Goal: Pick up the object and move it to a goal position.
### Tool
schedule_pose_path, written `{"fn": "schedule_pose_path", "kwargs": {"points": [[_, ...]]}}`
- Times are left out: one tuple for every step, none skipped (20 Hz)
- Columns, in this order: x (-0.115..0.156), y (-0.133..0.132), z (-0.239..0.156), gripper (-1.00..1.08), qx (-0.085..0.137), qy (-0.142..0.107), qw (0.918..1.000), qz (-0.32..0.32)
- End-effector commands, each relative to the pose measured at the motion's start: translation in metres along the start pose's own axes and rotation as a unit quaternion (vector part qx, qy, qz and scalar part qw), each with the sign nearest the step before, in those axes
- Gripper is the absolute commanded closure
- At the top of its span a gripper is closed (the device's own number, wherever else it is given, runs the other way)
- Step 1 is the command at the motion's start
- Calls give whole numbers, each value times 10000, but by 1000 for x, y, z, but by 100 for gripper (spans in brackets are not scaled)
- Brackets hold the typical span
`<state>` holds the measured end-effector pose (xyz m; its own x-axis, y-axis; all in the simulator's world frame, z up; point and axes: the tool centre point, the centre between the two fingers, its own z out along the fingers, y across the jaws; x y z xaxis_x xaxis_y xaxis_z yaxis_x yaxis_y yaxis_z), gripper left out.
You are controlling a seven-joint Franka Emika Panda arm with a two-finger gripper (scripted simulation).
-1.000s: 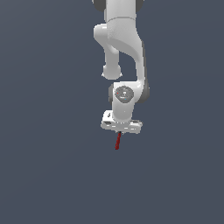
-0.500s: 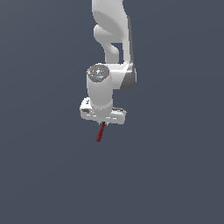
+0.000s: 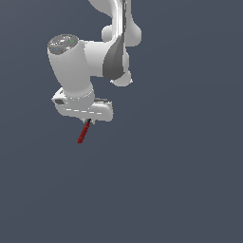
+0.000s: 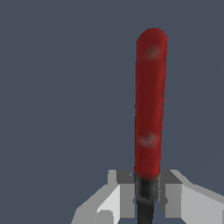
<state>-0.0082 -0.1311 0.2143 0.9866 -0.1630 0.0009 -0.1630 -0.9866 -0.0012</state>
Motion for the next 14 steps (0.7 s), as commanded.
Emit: {"fn": "schedule_pose_path", "kwargs": {"points": [[3,18,-18,108,1,-5,10000,-7],[4,24,-24,108,-2,-5,10000,-9],[5,30,-30,108,-2,-5,10000,-9],[6,35,-35,108,-2,-5,10000,-9],[7,39,-39,108,-2,-5,10000,-9],[8,43,-43,108,-2,-5,10000,-9],[9,46,-46,108,-5,-5,10000,-10],[10,49,-49,108,-5,-5,10000,-10],[10,51,-51,108,-5,-5,10000,-10],[11,53,-52,108,-5,-5,10000,-10],[11,54,-53,108,-5,-5,10000,-10],[12,55,-54,108,-5,-5,10000,-10],[12,55,-54,108,-5,-5,10000,-10],[12,55,-55,108,-5,-5,10000,-10]]}}
